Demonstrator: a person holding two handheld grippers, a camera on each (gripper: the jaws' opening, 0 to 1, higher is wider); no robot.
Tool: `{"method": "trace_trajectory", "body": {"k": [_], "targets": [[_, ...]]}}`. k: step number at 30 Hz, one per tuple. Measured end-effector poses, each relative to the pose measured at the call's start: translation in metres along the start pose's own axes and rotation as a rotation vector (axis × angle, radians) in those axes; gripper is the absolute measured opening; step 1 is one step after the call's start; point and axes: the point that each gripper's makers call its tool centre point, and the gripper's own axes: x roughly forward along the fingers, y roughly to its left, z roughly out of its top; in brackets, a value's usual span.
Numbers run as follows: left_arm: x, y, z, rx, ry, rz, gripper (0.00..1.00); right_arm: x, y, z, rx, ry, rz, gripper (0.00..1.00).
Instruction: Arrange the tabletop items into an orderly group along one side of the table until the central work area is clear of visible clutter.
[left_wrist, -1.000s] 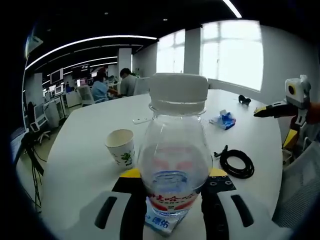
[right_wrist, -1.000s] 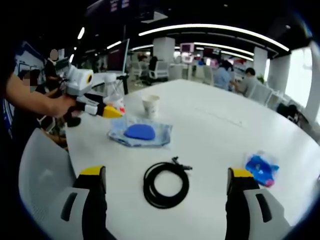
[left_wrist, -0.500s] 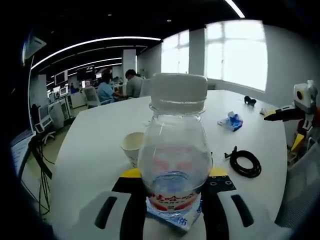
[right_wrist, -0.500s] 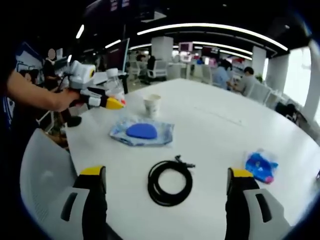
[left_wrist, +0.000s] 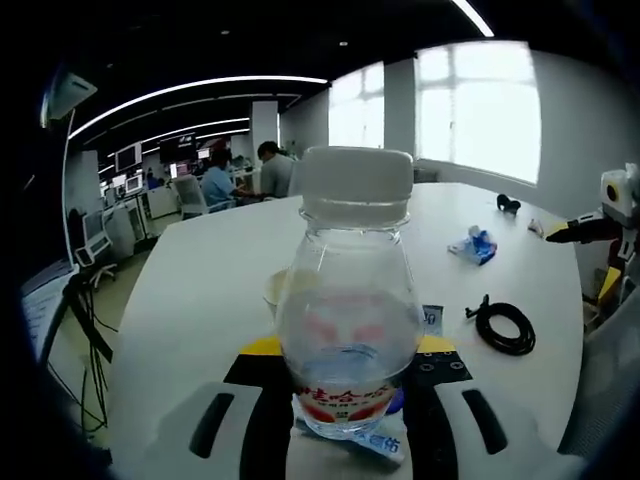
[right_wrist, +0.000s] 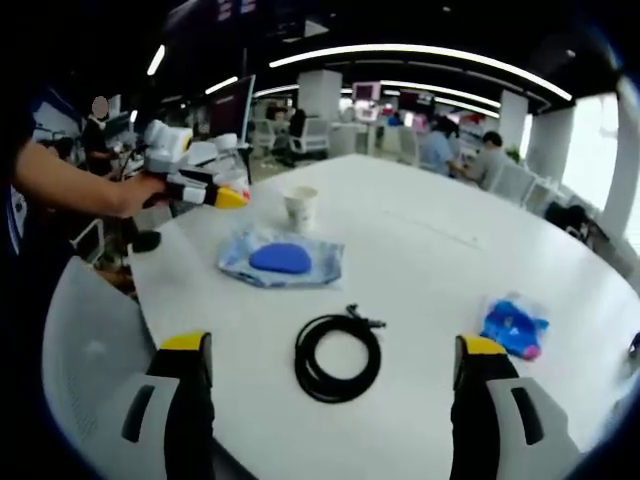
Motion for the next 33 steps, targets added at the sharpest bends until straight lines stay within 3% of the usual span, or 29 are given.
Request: {"method": "trace_trajectory", "body": {"k": [11,16,23,33], "targets": [[-0.001,0.014,0.001,-0.015,-0.003,0.035,0.41,0.007,0.010,-0.002,0.052,-0.021,0.034,1.00],[0.002,0.020,-0.001,-0.006,0.008,0.044,0.41,0.010,0.013,-0.004,0.034,-0.016,0.056,1.00],[0.006,0.034,-0.001,-0.025,0.009,0.080,0.41,0.010,0.007,-0.007,0.042,-0.009,0.059,1.00],[0.020,0.053,-0.001,-0.046,0.012,0.128,0.41,0.004,0.010,-0.025,0.052,0.012,0.064,1.00]]}}
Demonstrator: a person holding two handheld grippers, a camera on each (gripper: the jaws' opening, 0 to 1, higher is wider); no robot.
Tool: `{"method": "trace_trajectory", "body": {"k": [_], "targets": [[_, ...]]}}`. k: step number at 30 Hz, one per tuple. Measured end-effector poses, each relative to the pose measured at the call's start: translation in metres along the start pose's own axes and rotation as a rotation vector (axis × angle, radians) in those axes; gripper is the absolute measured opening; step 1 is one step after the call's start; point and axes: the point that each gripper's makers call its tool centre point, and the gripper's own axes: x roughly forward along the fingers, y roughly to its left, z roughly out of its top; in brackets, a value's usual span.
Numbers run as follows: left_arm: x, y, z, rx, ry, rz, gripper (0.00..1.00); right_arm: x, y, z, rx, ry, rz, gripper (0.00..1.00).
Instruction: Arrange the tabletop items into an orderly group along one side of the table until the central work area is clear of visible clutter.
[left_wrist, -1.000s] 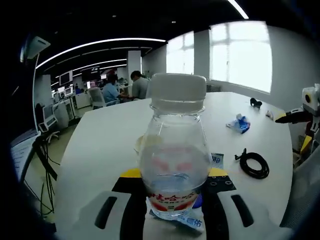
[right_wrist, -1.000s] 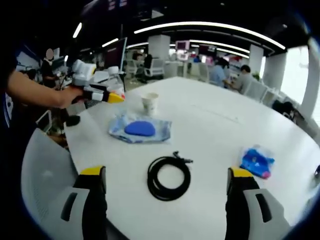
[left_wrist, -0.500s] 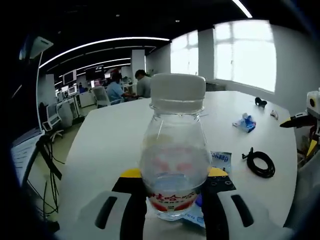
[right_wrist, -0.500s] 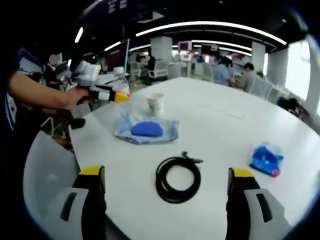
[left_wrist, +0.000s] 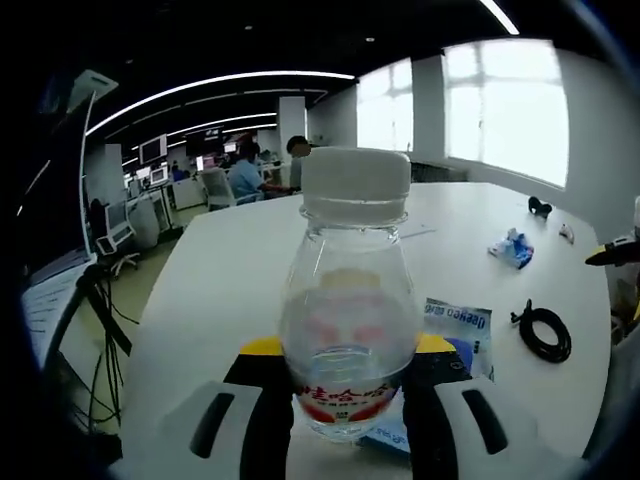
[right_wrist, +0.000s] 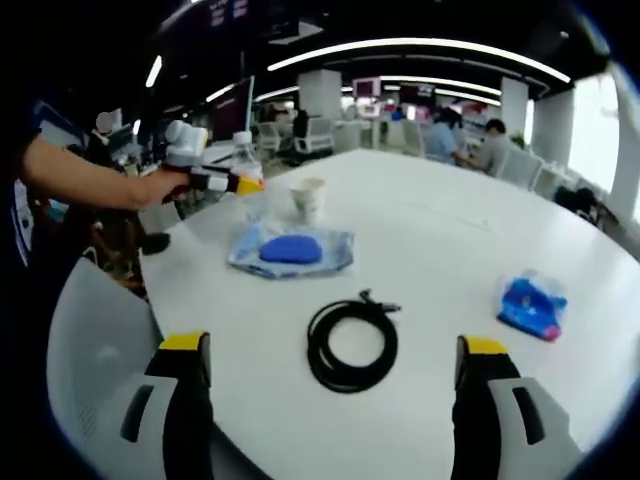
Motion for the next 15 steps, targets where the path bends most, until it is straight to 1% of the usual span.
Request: {"method": "trace_trajectory", "body": {"k": [8,10,13,15], "targets": [[0.011,0.008,0.004,-0.001,0.000,0.018,0.41,-0.004,-0.002,-0.009,0.006,0.021,0.001,1.00],[0.012,0.009,0.004,0.000,0.004,0.022,0.41,-0.006,-0.004,-0.010,0.004,0.024,-0.001,1.00],[0.019,0.017,0.001,-0.009,0.008,0.029,0.41,-0.010,-0.009,-0.009,-0.001,0.025,-0.012,1.00],[0.020,0.016,-0.001,0.001,0.019,0.031,0.41,-0.012,-0.011,-0.009,0.004,0.020,-0.017,1.00]]}}
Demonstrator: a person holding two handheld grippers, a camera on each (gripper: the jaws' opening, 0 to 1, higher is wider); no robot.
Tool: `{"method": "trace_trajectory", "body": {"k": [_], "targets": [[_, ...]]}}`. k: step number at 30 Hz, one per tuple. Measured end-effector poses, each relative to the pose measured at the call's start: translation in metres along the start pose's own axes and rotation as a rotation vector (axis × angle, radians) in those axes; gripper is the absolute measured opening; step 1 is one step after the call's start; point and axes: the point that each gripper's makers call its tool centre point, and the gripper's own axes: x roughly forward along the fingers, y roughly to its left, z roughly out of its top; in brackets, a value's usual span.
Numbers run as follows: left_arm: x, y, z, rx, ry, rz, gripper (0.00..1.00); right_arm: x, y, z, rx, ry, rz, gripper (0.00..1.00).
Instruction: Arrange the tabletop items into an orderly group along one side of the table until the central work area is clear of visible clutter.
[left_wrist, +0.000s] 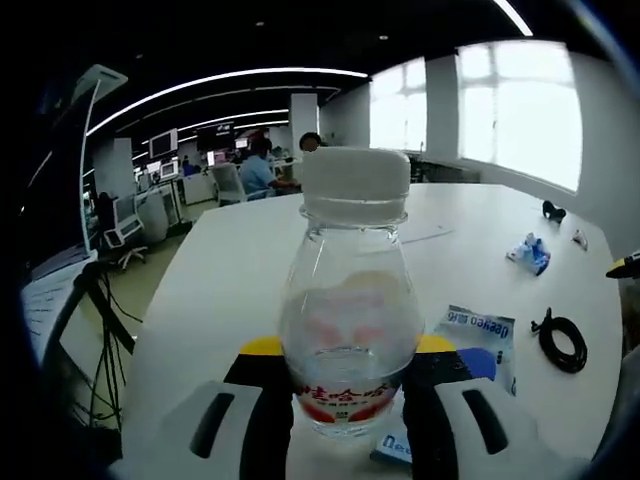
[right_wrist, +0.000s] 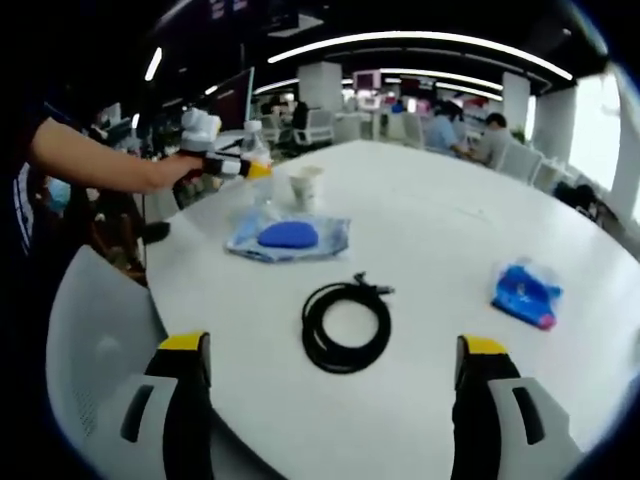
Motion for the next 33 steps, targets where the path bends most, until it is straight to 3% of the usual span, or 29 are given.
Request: {"method": "trace_trajectory", "body": {"k": [19,33], "targets": [[0.019,0.019,-0.019,-0.022,0.045,0.049,0.42,0.003,-0.009,-0.004,0.014,0.021,-0.018,1.00],[0.015,0.022,-0.011,-0.079,0.001,0.091,0.42,0.011,-0.002,-0.006,-0.002,0.044,-0.007,1.00]]}}
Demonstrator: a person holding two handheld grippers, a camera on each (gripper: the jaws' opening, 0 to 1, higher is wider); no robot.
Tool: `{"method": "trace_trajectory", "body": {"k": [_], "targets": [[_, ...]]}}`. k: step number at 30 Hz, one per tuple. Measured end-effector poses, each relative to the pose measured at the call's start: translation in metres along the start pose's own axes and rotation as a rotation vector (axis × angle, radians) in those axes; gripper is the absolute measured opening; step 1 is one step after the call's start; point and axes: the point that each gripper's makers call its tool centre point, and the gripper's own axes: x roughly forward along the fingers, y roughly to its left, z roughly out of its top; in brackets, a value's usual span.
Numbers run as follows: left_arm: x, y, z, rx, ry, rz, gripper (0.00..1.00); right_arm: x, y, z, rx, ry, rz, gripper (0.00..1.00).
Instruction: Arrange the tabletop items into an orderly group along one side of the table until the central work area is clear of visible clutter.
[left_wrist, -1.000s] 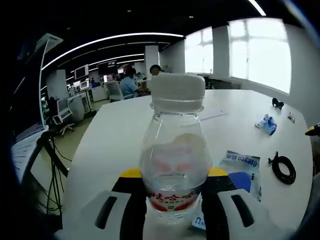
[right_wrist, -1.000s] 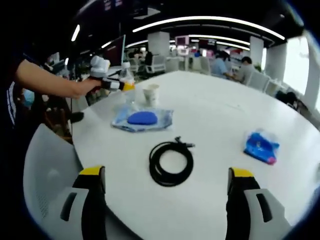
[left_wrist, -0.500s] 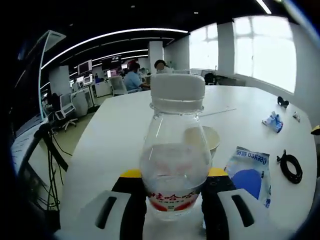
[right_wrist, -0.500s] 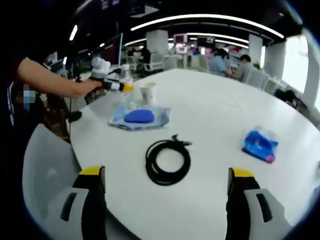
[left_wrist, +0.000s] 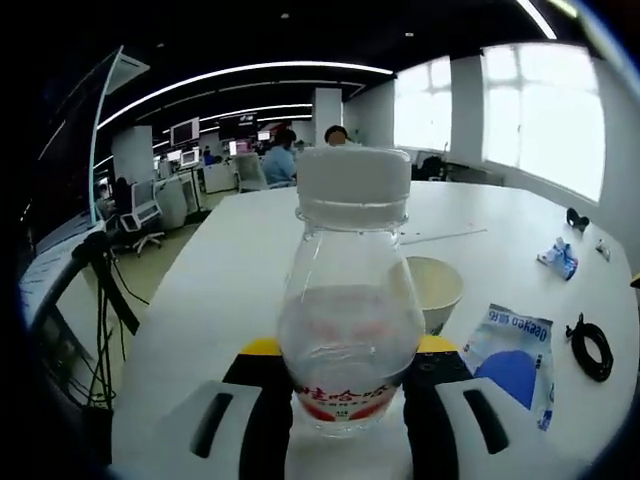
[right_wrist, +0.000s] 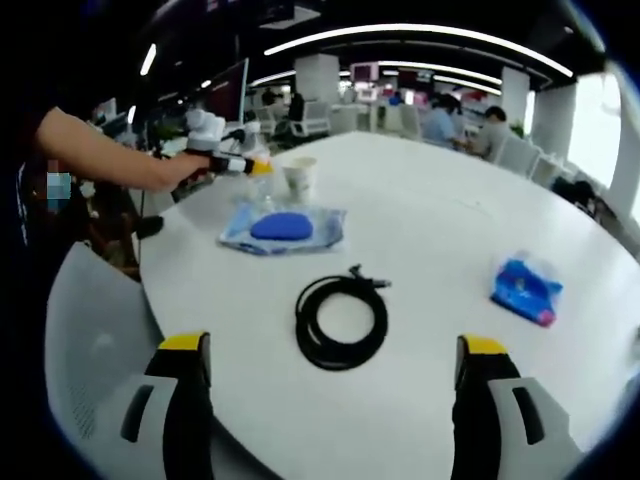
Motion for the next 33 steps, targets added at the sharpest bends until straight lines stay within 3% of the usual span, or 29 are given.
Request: {"method": "trace_trajectory", "body": {"k": [18,33], "targets": [[0.022,0.017,0.011,-0.032,-0.016,0.075,0.42,0.000,-0.005,-0.005,0.025,0.011,-0.011,1.00],[0.034,0.015,0.014,-0.031,-0.014,0.077,0.42,0.000,-0.008,-0.009,0.045,0.013,-0.012,1.00]]}}
